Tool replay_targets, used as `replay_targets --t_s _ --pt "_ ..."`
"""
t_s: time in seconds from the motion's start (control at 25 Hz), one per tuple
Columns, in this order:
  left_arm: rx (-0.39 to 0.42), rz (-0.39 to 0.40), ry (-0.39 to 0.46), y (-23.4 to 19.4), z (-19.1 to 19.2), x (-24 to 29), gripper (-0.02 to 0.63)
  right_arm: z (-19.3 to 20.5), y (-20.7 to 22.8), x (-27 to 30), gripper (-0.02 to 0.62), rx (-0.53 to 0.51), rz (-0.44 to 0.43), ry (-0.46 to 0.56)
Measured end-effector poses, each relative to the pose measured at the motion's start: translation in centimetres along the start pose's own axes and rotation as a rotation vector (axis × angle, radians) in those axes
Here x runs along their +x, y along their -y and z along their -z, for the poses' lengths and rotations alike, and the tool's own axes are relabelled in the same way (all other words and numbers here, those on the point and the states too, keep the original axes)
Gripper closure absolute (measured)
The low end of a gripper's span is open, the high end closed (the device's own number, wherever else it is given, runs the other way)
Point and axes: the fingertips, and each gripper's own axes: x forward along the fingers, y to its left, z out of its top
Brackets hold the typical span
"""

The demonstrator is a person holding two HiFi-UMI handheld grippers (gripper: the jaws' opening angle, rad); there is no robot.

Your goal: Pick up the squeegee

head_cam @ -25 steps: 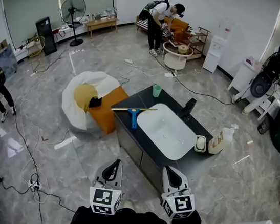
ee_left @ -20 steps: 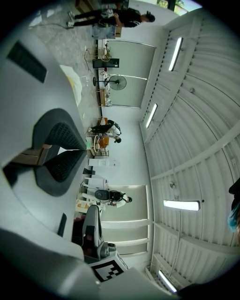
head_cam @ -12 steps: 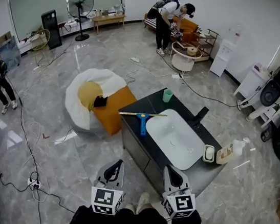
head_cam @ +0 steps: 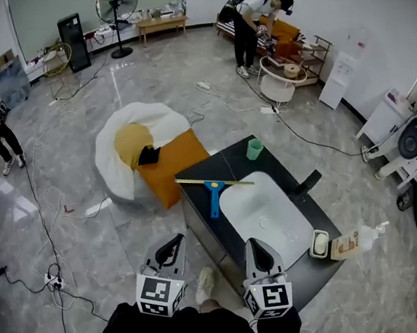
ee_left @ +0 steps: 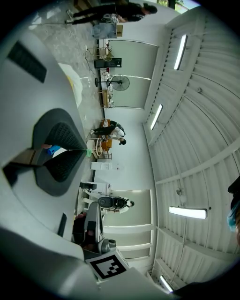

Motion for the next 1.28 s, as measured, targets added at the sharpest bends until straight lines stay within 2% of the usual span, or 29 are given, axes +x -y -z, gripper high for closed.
replay_targets --t_s 0.24,0.56,0.96,1.28 --pt "0.005 0.0 -0.002 -3.0 -2.0 6.3 0.581 -1.0 2.5 6.7 0.58 0.007 -0.008 -0.003" --pt "-0.012 -0.006 -0.028 -6.1 -2.6 13.1 0.581 -1.0 5.5 14.0 0.581 0.017 -0.023 -0.039" --pt "-0.033 -0.03 -0.062 -8.9 -2.4 18.0 0.581 -0.1 6.8 19.9 0.58 0.039 -0.061 -0.08" --pt "-0.032 -0.017 -0.12 -10.6 -1.1 20.8 0.581 1.8 7.0 23.1 0.581 0.078 -0.062 -0.126"
